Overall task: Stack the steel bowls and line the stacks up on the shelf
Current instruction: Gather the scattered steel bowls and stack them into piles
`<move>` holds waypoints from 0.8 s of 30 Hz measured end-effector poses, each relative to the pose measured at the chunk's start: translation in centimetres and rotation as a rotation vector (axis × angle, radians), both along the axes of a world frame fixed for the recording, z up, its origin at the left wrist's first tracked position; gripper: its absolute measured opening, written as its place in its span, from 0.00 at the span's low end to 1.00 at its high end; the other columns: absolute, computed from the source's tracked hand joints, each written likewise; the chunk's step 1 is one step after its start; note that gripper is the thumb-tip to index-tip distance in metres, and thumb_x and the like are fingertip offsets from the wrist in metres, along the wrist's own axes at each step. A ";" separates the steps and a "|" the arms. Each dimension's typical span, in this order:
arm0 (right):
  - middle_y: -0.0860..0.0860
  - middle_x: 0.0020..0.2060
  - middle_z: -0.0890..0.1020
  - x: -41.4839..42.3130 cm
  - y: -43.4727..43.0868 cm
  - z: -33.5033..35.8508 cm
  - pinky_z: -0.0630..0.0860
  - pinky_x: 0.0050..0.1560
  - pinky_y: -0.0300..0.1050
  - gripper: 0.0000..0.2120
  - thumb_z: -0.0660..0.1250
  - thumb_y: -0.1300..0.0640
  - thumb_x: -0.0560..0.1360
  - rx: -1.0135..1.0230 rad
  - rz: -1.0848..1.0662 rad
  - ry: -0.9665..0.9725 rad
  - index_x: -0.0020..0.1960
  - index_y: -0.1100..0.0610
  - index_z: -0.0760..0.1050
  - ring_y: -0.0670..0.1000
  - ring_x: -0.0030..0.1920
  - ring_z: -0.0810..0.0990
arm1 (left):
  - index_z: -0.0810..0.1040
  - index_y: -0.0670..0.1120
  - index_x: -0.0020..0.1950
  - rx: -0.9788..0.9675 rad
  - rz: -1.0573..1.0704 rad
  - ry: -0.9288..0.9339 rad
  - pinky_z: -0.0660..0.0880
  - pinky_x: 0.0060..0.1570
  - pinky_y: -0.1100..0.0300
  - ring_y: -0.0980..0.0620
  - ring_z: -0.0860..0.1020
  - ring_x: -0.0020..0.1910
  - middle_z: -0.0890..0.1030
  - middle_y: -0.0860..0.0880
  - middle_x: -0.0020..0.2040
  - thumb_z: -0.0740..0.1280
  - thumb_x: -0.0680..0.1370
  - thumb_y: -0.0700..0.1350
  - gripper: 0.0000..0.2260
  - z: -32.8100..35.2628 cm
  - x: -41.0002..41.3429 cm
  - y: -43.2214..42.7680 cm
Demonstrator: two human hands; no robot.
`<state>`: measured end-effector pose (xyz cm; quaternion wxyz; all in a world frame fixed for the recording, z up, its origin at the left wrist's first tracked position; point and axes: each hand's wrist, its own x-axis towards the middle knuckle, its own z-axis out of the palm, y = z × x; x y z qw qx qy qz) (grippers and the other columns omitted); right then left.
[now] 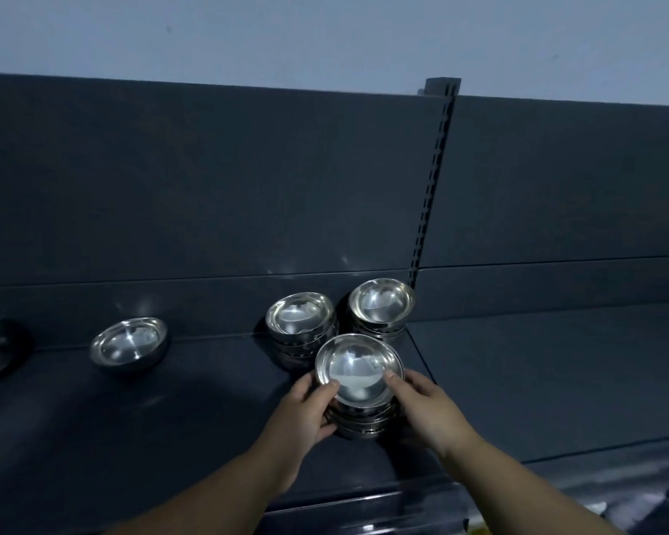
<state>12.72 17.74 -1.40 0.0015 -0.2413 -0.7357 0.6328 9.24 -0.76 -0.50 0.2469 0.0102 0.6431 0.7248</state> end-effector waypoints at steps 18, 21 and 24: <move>0.49 0.51 0.83 3.2 -1.8 -1.2 0.72 0.50 0.39 0.22 0.75 0.42 0.67 0.418 0.124 -0.197 0.55 0.54 0.77 0.50 0.51 0.80 | 0.66 0.51 0.73 -0.516 0.051 0.263 0.66 0.69 0.57 0.53 0.71 0.67 0.71 0.51 0.70 0.65 0.77 0.56 0.26 -1.8 0.3 -3.0; 0.50 0.54 0.83 2.5 -6.0 -1.3 0.69 0.50 0.37 0.21 0.72 0.44 0.70 0.530 0.210 -0.208 0.58 0.54 0.78 0.51 0.56 0.80 | 0.62 0.52 0.75 -0.706 -0.007 0.376 0.63 0.68 0.62 0.53 0.67 0.70 0.66 0.50 0.73 0.65 0.77 0.56 0.28 -1.8 0.9 -8.4; 0.50 0.60 0.80 1.6 -12.6 -1.1 0.69 0.55 0.36 0.27 0.71 0.42 0.71 0.589 0.298 -0.185 0.65 0.54 0.75 0.51 0.62 0.77 | 0.60 0.50 0.76 -0.879 0.004 0.470 0.59 0.68 0.65 0.53 0.63 0.72 0.63 0.51 0.75 0.64 0.78 0.55 0.28 -1.8 1.8 -15.7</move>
